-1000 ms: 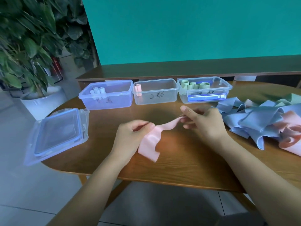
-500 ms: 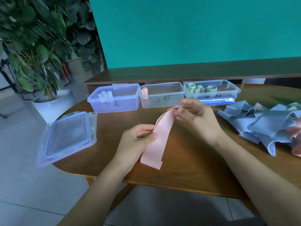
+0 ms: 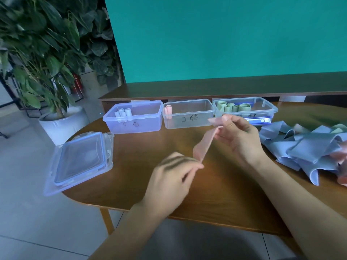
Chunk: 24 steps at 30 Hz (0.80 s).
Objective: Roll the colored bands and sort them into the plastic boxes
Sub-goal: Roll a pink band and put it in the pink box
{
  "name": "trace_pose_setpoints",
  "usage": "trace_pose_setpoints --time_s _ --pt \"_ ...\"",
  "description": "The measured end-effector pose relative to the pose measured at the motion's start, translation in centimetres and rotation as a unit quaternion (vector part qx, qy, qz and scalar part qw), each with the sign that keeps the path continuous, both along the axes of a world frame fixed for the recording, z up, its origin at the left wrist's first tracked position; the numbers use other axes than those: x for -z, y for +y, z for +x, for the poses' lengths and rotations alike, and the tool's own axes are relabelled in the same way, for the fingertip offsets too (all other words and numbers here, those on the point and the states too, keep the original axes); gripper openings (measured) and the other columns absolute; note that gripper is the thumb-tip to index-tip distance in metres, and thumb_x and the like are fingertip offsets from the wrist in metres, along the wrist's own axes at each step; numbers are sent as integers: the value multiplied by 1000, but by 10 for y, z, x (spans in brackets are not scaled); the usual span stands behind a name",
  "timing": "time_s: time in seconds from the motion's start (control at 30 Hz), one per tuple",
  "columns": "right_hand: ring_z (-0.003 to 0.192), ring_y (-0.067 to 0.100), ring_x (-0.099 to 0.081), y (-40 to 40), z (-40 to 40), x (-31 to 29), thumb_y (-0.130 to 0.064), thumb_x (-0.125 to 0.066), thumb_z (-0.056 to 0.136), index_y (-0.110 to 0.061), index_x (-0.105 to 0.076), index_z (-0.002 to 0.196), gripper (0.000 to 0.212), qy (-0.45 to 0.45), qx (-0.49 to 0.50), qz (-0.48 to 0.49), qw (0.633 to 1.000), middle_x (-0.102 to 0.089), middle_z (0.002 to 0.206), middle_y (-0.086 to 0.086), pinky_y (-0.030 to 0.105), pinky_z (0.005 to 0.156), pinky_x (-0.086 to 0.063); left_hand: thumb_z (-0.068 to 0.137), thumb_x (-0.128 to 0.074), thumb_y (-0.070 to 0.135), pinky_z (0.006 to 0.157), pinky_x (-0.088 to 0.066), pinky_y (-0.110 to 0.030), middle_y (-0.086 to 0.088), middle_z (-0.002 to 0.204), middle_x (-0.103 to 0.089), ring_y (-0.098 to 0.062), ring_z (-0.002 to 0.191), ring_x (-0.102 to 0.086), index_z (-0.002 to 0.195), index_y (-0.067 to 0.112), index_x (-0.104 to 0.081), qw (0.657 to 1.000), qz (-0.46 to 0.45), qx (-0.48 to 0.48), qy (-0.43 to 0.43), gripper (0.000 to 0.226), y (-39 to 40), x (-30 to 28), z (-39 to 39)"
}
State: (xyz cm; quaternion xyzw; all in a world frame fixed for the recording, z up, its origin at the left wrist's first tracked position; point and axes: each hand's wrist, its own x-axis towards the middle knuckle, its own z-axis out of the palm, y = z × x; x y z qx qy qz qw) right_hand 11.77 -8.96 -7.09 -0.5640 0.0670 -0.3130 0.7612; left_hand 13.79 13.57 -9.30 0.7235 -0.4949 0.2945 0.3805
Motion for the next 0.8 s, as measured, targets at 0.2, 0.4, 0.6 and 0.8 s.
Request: trace_pose_setpoints --time_s 0.2,0.4,0.6,0.8 --pt "88 27 -75 -12 1 3 -36 -58 102 -8 -67 111 31 85 102 -50 990 -75 103 11 32 62 -58 95 -69 21 87 -53 -23 10 97 -74 -5 91 -67 100 18 -78 996 69 51 -36 11 -8 0 -22" --pt "77 28 -75 -24 3 10 -39 -54 103 -7 -67 105 34 146 121 -54 980 -77 93 8 39 65 -61 94 -66 30 78 -55 -28 20 94 -72 -2 87 -67 103 28 -75 993 19 -37 115 13 2 -13 -18" --pt "73 26 -76 -31 8 15 -40 -56 102 -11 -65 117 34 185 136 -96 969 -77 92 8 40 68 -63 90 -67 33 82 -51 -21 28 97 -69 5 97 -62 97 32 -75 958 147 -54 241 11 22 -12 10" --pt "84 22 -65 -34 8 21 -32 -57 98 -10 -70 107 27 266 214 -306 889 -69 97 6 34 76 -52 86 -74 34 73 -40 -5 34 91 -69 6 96 -62 95 37 -79 939 184 -68 282 10 45 -14 22"
